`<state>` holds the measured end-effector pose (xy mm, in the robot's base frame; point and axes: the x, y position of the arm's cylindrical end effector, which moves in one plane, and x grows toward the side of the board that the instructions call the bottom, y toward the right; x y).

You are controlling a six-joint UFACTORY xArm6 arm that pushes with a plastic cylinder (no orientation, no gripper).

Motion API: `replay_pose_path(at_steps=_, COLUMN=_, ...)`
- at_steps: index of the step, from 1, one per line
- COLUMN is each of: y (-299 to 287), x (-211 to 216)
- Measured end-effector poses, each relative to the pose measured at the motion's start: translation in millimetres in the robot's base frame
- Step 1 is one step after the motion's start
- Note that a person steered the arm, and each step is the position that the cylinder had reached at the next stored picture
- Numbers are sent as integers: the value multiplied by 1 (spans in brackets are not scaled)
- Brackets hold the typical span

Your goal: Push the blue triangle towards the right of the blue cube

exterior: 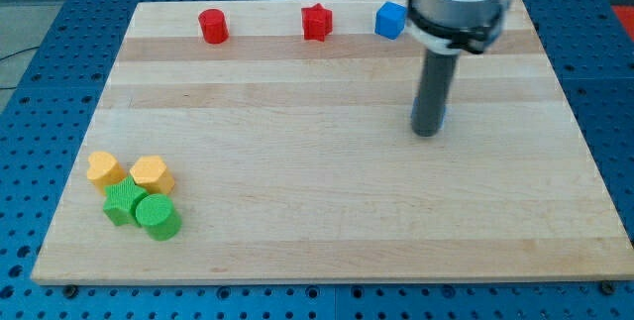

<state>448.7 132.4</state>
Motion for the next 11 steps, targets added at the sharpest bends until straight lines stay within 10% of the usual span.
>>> replay_pose_path(at_steps=4, y=-73, x=-27)
replay_pose_path(at_steps=8, y=-8, x=-36)
replay_pose_path(at_steps=11, y=-14, x=-122)
